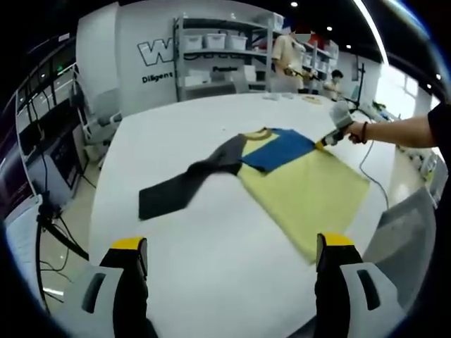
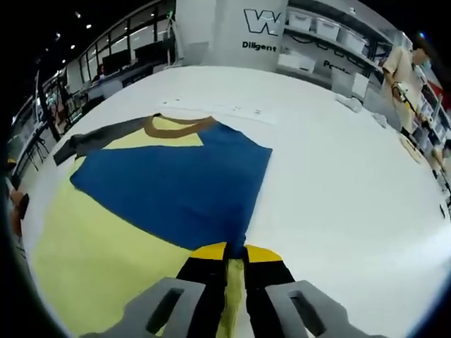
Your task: Fold the garment on the visible template until the final outline fits inside the template.
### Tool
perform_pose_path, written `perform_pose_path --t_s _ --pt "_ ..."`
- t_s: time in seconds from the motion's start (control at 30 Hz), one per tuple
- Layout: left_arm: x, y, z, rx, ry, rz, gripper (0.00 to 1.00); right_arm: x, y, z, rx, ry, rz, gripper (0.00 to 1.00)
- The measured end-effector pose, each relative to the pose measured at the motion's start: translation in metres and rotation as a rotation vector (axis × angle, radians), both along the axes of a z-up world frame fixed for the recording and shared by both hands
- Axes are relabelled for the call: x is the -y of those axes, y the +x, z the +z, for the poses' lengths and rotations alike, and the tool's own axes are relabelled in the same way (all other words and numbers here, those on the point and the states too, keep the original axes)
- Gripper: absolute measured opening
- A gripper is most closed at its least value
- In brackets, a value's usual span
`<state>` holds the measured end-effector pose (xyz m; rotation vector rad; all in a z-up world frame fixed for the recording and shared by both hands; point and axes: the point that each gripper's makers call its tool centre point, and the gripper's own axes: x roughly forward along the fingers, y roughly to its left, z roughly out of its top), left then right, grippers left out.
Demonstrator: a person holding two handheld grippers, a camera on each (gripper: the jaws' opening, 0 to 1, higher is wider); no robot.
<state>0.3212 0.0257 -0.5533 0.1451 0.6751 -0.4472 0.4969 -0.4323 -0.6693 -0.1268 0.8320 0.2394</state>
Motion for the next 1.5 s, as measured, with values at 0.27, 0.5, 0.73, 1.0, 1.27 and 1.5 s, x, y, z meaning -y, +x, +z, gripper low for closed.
perform_pose_path --t_s 0.27,0.5,0.73,1.0,1.27,1.5 --pt "-0.003 0.003 0.001 0.012 0.001 0.01 0.98 -0.019 -0.002 0.04 0.124 0.165 -0.003 0.57" --pt "-0.005 0.007 0.001 0.026 0.01 0.012 0.98 -0.034 -0.029 0.068 0.162 0.209 0.064 0.88" --pt "-0.008 0.007 0.001 0.029 0.015 0.014 0.98 -0.051 -0.06 0.094 0.189 0.253 0.141 0.99" --pt "-0.008 0.005 0.001 0.033 0.009 0.016 0.97 -0.068 -0.089 0.115 0.213 0.271 0.202 0.99" --pt "-0.009 0.003 0.0 0.034 0.011 0.016 0.97 -0.082 -0.118 0.126 0.232 0.285 0.255 0.99" --pt "-0.015 0.008 0.0 0.05 0.023 0.02 0.94 -0.091 -0.146 0.126 0.236 0.298 0.278 0.99"
